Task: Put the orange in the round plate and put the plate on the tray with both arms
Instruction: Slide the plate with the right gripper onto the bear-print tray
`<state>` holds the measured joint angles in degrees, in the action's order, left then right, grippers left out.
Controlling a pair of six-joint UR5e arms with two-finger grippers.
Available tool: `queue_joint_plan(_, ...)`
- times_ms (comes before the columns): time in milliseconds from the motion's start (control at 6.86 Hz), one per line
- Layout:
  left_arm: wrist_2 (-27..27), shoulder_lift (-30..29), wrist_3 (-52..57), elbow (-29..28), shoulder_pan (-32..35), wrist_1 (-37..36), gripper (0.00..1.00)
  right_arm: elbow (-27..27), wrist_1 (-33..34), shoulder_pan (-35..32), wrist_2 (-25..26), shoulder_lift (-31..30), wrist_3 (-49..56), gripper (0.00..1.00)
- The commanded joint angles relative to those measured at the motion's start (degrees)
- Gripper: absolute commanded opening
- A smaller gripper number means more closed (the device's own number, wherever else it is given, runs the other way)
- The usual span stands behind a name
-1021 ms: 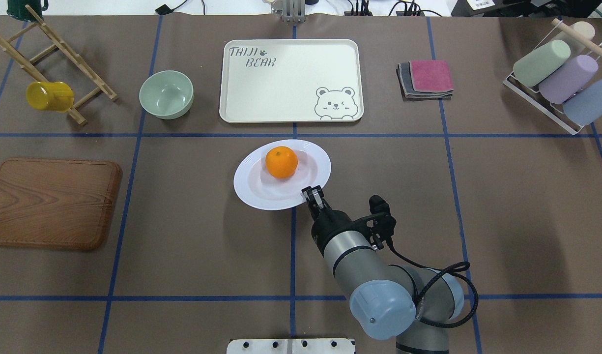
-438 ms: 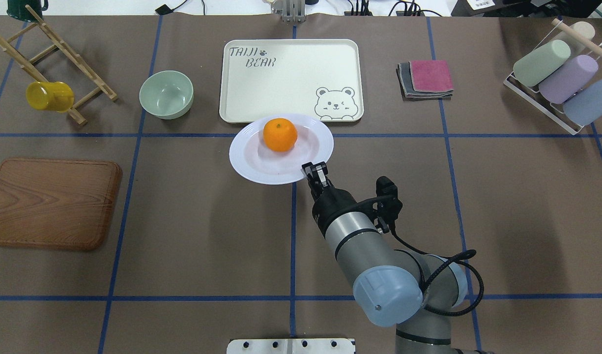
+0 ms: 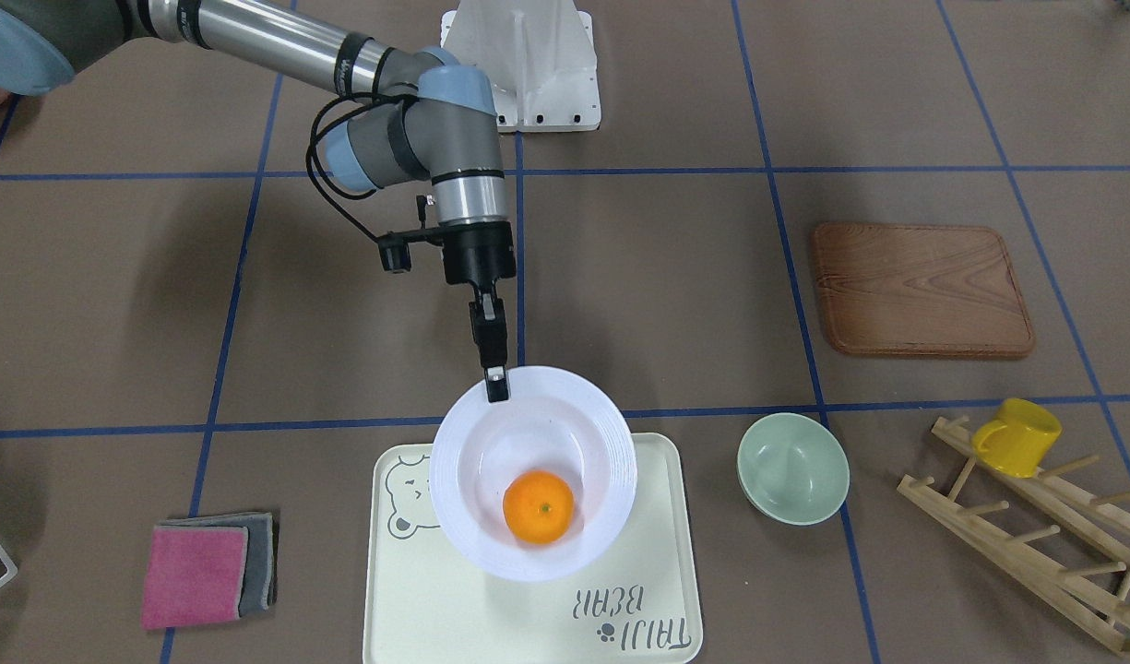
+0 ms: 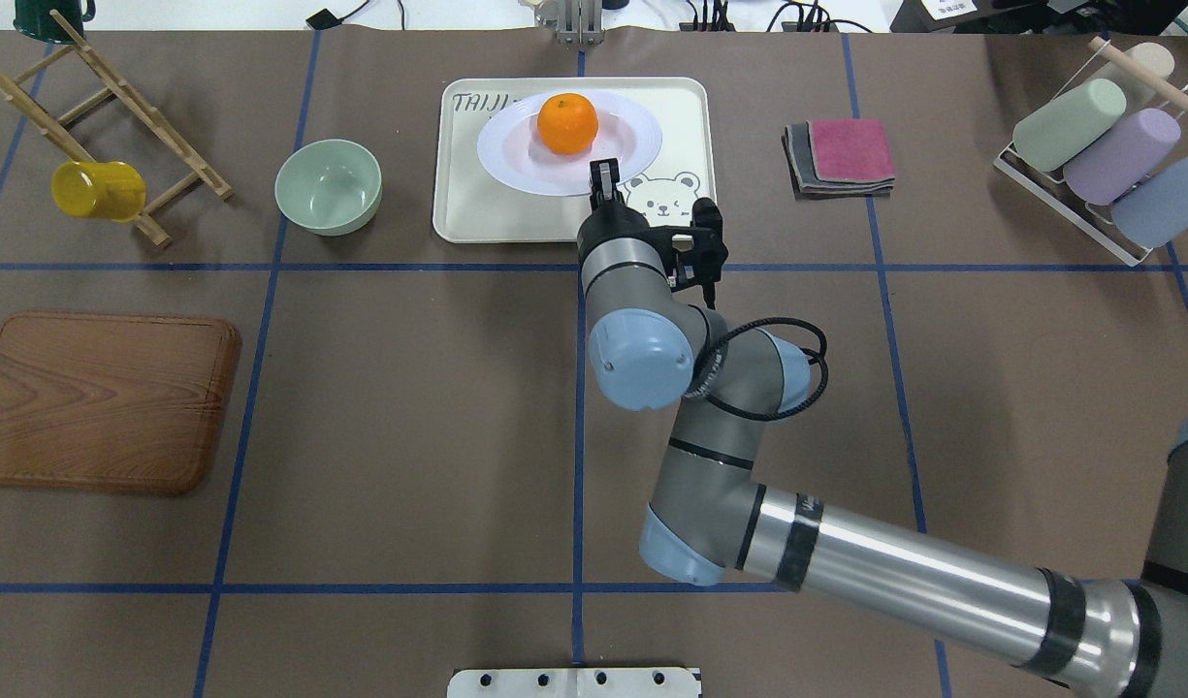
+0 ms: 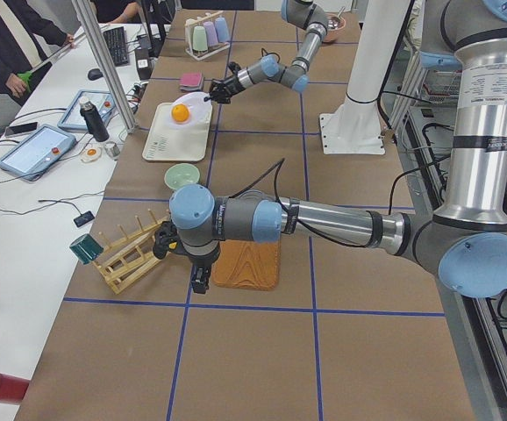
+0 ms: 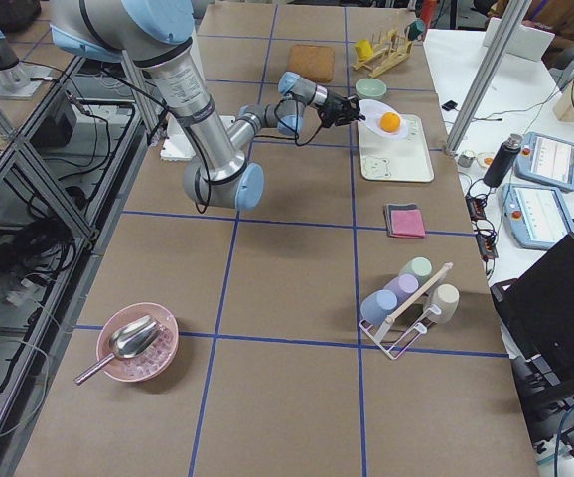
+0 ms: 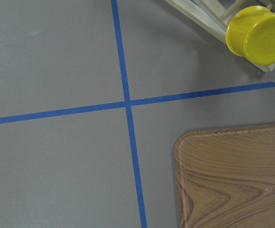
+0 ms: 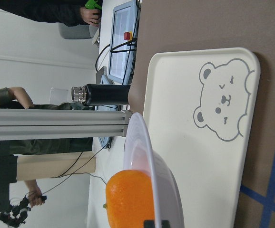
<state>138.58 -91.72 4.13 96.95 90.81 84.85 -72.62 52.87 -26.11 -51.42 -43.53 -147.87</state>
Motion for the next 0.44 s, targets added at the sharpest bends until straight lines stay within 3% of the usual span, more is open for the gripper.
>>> queue_joint_plan(0, -0.1, -0.2, -4.7, 2.1, 0.0, 0.0, 0.99, 21.3, -7.0, -2.4, -1.6, 8.9, -1.8, 0.00)
queue_joint_plan(146, -0.2, -0.1, -5.3, 2.4, -0.1, 0.1, 0.99, 21.6, -7.5, -3.0, -4.7, 9.1, -1.1, 0.35)
queue_joint_plan(292, -0.2, -0.2, -5.2, 2.4, -0.1, 0.1, 0.99, 19.0, -7.4, -3.2, -6.5, 8.5, 2.7, 0.95)
